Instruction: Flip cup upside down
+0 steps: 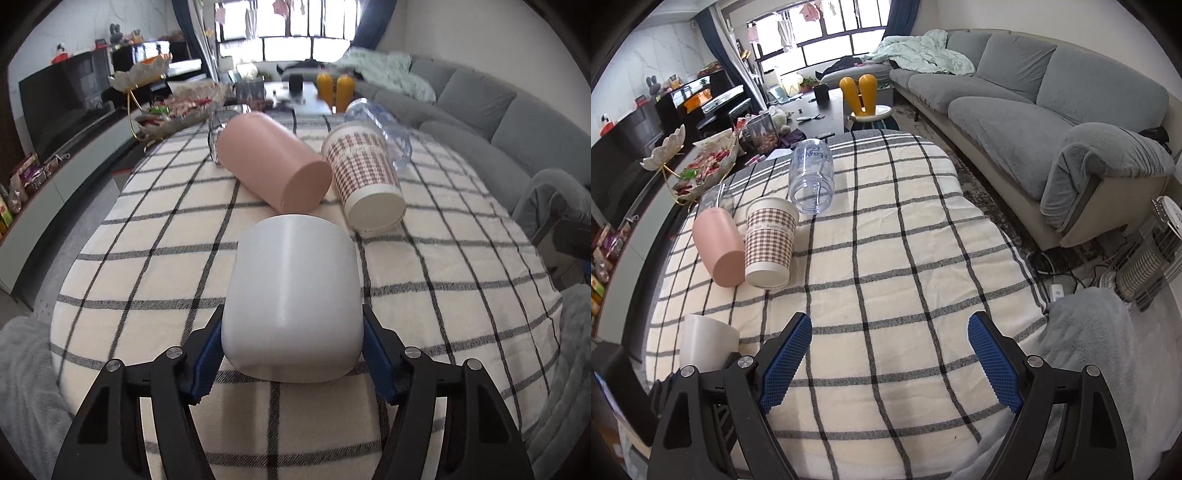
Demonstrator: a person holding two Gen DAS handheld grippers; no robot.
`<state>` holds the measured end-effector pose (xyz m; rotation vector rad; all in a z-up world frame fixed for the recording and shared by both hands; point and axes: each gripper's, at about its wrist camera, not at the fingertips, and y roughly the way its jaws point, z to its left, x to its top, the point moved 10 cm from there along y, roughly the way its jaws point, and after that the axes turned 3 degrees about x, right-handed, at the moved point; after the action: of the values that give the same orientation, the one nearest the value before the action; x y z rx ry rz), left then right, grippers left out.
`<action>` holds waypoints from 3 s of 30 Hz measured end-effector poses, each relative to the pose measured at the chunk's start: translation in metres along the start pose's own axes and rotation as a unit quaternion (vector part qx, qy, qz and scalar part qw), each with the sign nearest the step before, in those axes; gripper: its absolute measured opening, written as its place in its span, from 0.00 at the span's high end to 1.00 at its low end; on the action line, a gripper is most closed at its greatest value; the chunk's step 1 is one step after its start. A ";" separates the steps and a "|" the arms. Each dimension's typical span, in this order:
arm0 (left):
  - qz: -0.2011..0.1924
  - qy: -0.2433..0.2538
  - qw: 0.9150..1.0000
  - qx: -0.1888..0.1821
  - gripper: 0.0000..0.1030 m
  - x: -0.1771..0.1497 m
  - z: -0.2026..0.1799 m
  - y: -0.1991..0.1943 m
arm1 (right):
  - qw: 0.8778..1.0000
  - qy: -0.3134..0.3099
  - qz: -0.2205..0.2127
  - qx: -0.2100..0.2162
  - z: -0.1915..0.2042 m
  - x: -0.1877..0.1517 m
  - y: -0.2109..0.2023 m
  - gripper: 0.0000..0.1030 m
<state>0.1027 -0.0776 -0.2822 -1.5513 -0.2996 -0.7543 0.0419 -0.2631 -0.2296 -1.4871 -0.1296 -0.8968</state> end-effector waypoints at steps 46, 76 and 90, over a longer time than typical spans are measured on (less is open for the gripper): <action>0.561 0.273 0.778 0.067 0.20 -0.016 -0.015 0.026 | 0.984 0.140 0.089 0.066 -0.021 0.066 0.036 0.16; -0.102 -0.023 0.988 0.116 0.16 0.085 0.083 -0.168 | 0.984 -0.095 -0.145 0.025 0.068 0.067 -0.137 0.14; -0.146 -0.038 0.982 0.113 0.14 0.079 0.088 -0.197 | 0.989 -0.086 -0.119 0.003 0.059 0.041 -0.144 0.14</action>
<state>0.0679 0.0154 -0.0753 -1.3380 -0.6590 -0.8573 0.0123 -0.2046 -0.0830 -1.5640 -0.4444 -0.9546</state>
